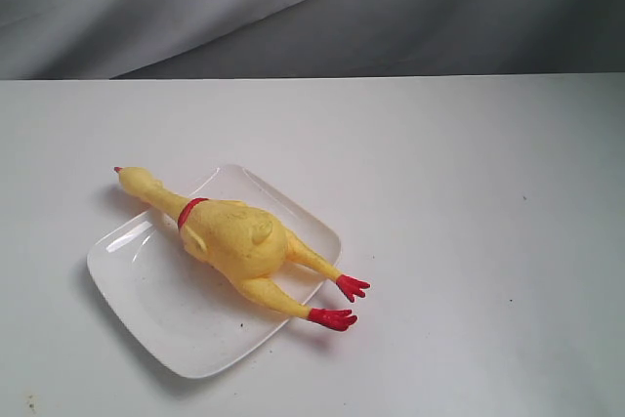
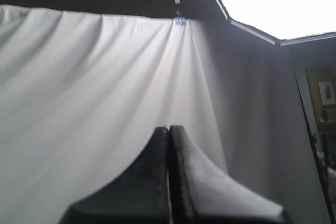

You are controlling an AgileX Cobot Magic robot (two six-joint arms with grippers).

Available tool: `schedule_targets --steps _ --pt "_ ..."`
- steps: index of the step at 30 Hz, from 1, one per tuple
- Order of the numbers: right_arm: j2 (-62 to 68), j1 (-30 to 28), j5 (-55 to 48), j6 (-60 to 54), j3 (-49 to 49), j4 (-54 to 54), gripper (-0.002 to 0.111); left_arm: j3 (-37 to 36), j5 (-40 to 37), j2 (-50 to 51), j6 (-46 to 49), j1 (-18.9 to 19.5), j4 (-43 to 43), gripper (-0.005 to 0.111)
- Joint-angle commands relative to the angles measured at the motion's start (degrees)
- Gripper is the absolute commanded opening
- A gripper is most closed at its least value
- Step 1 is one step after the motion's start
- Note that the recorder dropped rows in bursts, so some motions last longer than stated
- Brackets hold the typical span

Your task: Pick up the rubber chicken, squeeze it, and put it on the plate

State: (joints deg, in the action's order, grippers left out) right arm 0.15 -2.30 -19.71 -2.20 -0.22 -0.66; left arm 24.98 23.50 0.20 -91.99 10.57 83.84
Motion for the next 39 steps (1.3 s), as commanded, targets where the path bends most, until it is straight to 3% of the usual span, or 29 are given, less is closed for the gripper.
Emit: schedule_targets --steps 1,5,8,10,22,29,39 --pt "-0.2 -0.5 0.1 -0.1 0.2 -0.7 0.000 -3.9 -2.5 -0.2 38.9 0.1 -38.6 0.000" --pt "-0.2 -0.5 0.1 -0.1 0.2 -0.7 0.000 -5.7 -5.7 -0.2 71.3 0.1 -76.7 0.000" --pt "-0.2 -0.5 0.1 -0.1 0.2 -0.7 0.000 -5.7 -10.6 -0.2 90.6 0.1 -91.0 0.000" --pt "-0.2 -0.5 0.1 -0.1 0.2 -0.7 0.000 -5.7 -13.6 -0.2 95.6 0.1 -92.2 0.000" --pt "-0.2 -0.5 0.1 -0.1 0.2 -0.7 0.000 -5.8 -22.4 -0.2 94.6 0.1 -92.2 0.000" --pt "-0.2 -0.5 0.1 -0.1 0.2 -0.7 0.000 -9.6 -22.4 -0.2 80.2 0.1 -81.1 0.000" --pt "-0.2 -0.5 0.1 -0.1 0.2 -0.7 0.000 -12.5 -22.5 -0.2 86.7 0.1 -82.2 0.000"
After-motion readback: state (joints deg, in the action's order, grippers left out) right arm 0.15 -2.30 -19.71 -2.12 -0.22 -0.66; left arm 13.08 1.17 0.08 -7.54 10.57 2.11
